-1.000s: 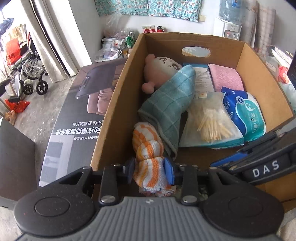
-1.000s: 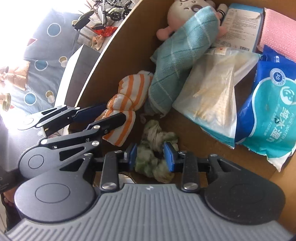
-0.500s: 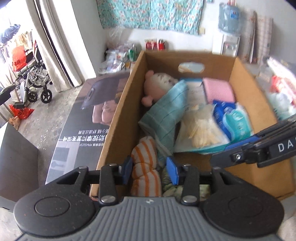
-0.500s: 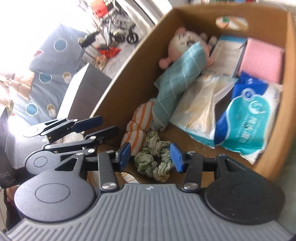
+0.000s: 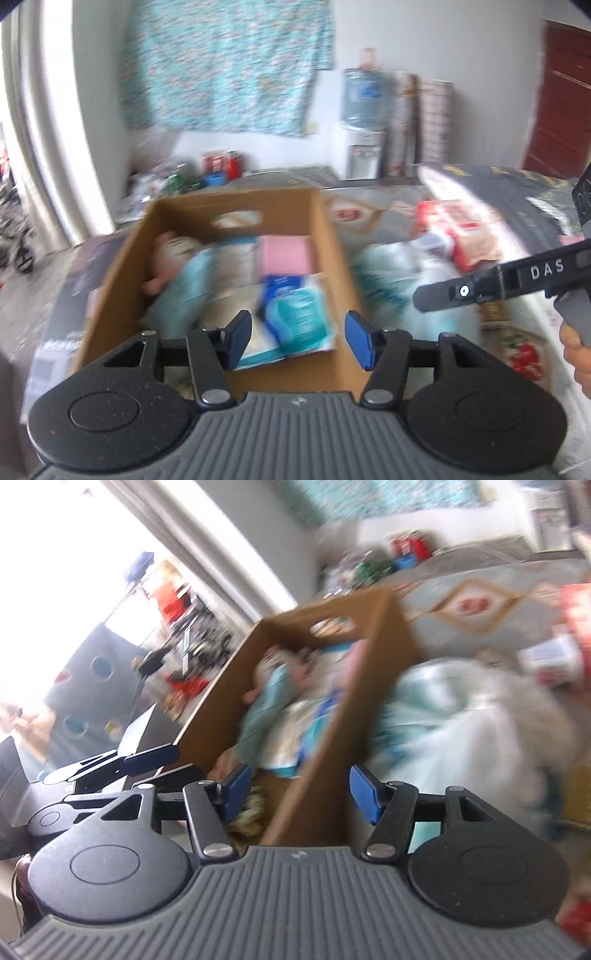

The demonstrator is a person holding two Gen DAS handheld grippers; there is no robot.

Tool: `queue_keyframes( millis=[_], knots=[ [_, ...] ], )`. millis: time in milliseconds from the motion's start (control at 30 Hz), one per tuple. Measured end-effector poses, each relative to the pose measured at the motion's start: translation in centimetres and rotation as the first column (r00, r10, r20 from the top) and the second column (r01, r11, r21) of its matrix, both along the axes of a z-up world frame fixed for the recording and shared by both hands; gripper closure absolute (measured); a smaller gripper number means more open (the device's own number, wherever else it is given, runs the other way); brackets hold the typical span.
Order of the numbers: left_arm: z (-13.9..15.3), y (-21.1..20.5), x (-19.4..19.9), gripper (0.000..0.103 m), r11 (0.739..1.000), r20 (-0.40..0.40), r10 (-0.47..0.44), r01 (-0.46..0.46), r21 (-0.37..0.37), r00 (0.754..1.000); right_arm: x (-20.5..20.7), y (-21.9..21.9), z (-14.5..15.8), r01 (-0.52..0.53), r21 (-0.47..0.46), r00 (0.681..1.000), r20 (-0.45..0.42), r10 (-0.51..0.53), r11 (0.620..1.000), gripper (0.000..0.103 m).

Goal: Organize soft objects
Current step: 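Move the left gripper to the white yogurt cup and grasp it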

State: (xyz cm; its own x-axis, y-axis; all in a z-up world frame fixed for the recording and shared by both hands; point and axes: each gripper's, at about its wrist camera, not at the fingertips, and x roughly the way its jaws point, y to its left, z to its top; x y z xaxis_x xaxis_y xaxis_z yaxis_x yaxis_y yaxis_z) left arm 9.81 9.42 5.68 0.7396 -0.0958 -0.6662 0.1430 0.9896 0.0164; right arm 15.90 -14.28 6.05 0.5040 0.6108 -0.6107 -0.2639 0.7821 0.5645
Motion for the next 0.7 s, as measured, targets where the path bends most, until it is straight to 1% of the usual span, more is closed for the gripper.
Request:
queue_keyframes(
  millis=[167,233,300,367,433,500,567,633,700],
  knots=[
    [-0.4,-5.0,2.7,0.045,0.996,-0.001,-0.082,0.082,-0.029,0.997,-0.5,-7.9,0.3,0.158,-0.035,0.987,0.033,-0.157,0.987,0.042],
    [-0.5,-6.7,4.4,0.045,0.994,-0.005,-0.098,0.098,-0.047,0.995,0.1,-10.9,-0.2,0.214,-0.033,0.977,0.03,-0.213,0.976,0.042],
    [-0.5,-8.3,6.7,0.045,0.992,-0.027,-0.102,0.099,-0.082,0.994,1.1,-13.2,-0.7,0.269,-0.045,0.963,0.023,-0.269,0.962,0.042],
    [-0.5,-9.5,9.4,0.045,0.986,-0.076,-0.105,0.094,-0.136,0.992,2.0,-14.7,-1.7,0.299,-0.059,0.954,0.028,-0.298,0.952,0.042],
    [-0.8,-10.9,12.6,0.043,0.977,-0.138,-0.121,0.093,-0.192,0.983,3.0,-15.8,-2.9,0.316,-0.059,0.949,0.029,-0.315,0.947,0.042],
    [-1.3,-12.6,16.2,0.036,0.969,-0.199,-0.143,0.097,-0.226,0.97,4.2,-16.0,-4.2,0.321,-0.057,0.947,0.033,-0.32,0.945,0.042],
    [-2.1,-14.6,19.6,0.03,0.965,-0.26,-0.164,0.101,-0.241,0.951,5.0,-15.9,-5.6,0.335,-0.066,0.942,0.048,-0.332,0.94,0.044],
    [-3.2,-16.5,22.4,0.029,0.966,-0.321,-0.171,0.094,-0.241,0.932,6.1,-15.6,-6.9,0.349,-0.062,0.937,0.055,-0.346,0.935,0.044],
    [-4.6,-18.5,25.1,0.026,0.971,-0.381,-0.163,0.08,-0.224,0.91,6.8,-15.4,-8.0,0.36,-0.065,0.933,0.056,-0.356,0.931,0.044]
  ],
)
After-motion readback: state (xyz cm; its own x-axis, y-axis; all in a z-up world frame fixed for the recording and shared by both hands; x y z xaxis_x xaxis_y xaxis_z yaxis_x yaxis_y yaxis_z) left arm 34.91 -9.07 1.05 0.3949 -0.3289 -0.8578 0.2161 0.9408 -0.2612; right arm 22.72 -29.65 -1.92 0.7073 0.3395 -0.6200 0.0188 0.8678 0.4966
